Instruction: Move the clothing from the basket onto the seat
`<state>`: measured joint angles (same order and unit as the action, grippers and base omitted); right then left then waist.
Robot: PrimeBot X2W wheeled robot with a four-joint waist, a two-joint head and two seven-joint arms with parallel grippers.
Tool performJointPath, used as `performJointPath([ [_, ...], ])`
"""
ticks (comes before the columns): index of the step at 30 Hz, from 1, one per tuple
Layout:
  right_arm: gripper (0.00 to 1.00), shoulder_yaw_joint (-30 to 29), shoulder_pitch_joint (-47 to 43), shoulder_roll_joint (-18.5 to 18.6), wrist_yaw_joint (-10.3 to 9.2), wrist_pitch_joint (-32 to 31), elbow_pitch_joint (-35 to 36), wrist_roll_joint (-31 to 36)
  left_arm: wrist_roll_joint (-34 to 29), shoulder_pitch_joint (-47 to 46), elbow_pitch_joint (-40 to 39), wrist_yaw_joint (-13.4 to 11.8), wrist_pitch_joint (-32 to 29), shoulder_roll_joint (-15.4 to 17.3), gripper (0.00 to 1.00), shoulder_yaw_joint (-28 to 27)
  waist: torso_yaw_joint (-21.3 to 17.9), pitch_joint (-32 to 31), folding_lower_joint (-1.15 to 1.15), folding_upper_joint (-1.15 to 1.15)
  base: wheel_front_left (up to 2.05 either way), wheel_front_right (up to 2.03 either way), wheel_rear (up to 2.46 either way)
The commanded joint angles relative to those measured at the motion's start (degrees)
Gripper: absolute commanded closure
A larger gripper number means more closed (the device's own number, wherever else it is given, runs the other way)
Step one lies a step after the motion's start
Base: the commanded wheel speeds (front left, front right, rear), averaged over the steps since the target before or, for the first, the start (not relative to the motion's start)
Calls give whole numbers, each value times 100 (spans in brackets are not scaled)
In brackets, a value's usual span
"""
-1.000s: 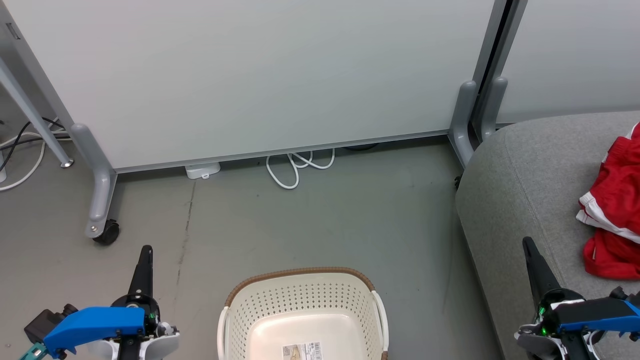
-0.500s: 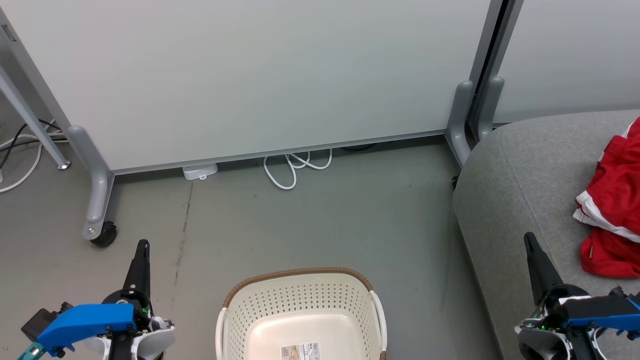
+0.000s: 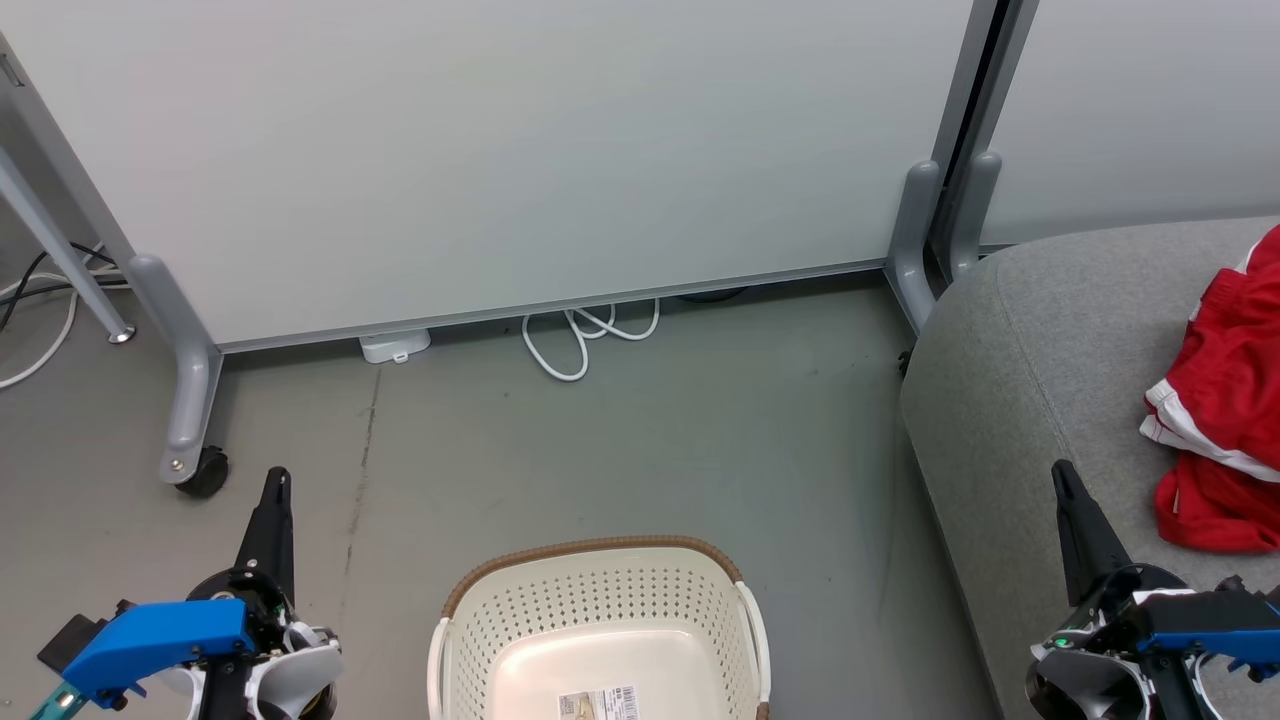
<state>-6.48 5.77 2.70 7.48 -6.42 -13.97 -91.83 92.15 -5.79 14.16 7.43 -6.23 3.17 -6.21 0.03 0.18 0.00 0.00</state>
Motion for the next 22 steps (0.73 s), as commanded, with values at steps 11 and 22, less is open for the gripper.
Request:
performJointPath([
  [11,100,-12,86,33,2,-21,-13,-65,37,-67,-32,10,-28,-15,100,-23,-3,0,0,0,0,0,0],
  [22,100,-11,86,33,2,-21,-13,-65,31,-67,-32,10,-33,-18,100,-28,-3,0,0,0,0,0,0],
])
